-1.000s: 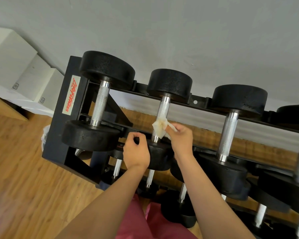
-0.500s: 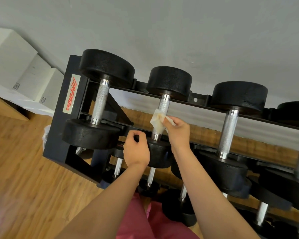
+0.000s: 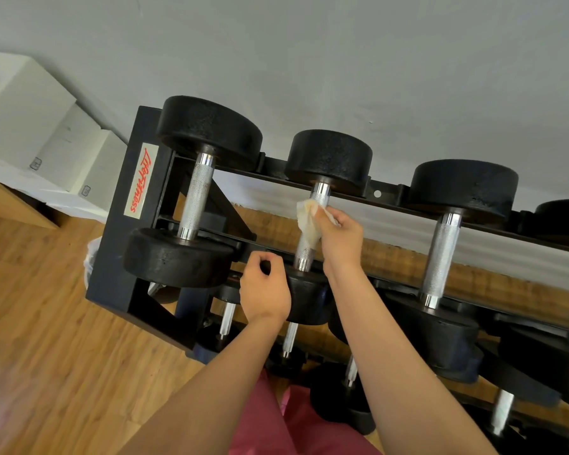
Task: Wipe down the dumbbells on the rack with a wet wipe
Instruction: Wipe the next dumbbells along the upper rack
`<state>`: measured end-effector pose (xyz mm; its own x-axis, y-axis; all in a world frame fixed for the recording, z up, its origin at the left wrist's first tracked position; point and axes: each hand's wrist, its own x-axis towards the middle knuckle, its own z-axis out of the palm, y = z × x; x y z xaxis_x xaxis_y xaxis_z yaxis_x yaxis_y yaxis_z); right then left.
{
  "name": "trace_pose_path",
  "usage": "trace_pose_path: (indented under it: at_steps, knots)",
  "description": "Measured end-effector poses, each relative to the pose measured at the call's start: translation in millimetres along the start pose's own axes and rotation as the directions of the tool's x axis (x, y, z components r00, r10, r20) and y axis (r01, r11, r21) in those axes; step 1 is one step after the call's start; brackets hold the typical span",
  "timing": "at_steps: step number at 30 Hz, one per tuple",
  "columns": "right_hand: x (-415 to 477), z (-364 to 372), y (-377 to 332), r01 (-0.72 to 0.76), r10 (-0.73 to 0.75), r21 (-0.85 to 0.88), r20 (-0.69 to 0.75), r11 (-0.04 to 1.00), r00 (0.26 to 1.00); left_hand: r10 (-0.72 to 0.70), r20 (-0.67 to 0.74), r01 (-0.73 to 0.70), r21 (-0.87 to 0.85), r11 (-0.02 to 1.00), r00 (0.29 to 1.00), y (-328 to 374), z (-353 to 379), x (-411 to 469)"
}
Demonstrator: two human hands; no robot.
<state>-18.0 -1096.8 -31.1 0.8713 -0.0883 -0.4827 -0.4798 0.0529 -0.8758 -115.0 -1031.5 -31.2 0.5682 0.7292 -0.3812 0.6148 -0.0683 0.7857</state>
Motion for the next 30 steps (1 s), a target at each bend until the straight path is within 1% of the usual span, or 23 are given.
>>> trace_pose_path:
  at_steps: [3, 8, 11, 15, 20, 24, 26, 30]
  knots:
    - [4.4, 6.8, -8.3, 0.007, -0.007, 0.031, 0.000, 1.000, 1.000, -0.002, -0.001, 0.002, -0.002, 1.000, 1.000, 0.0, 0.3, -0.1]
    - [-2.1, -0.6, 7.4, 0.045, -0.039, 0.089, -0.073, 0.995, 0.997, 0.003, 0.009, -0.003, -0.002, 1.000, 1.000, 2.4, -0.5, -1.1]
    - [3.3, 5.0, 0.3, 0.017, 0.001, 0.157, -0.113, 0.987, 0.994, 0.003, 0.008, -0.003, -0.001, 1.000, 1.000, 2.5, -1.3, -1.3]
    - [15.8, 17.5, -13.4, 0.016, 0.010, 0.169, -0.153, 0.985, 0.988, 0.002, 0.002, -0.002, -0.005, 1.000, 1.000, 3.1, -1.1, -1.6]
    - [8.6, 9.7, -3.6, 0.035, 0.006, 0.199, -0.200, 0.979, 0.980, 0.007, 0.012, -0.007, -0.011, 1.000, 1.000, 0.9, -1.4, -0.3]
    - [13.8, 12.1, -12.6, -0.026, 0.055, 0.214, -0.128, 0.977, 0.990, 0.001, 0.018, 0.000, -0.023, 1.000, 1.000, -0.1, -0.5, 0.4]
    - [16.2, 13.1, -16.4, -0.052, 0.078, 0.213, -0.119, 0.976, 0.990, 0.003, 0.017, -0.002, -0.029, 1.000, 1.000, -0.4, -0.4, 0.6]
    - [10.9, 4.1, -8.2, -0.039, 0.057, 0.169, -0.104, 0.985, 0.993, 0.002, 0.016, -0.001, -0.021, 1.000, 1.000, -0.5, -1.2, 0.2]
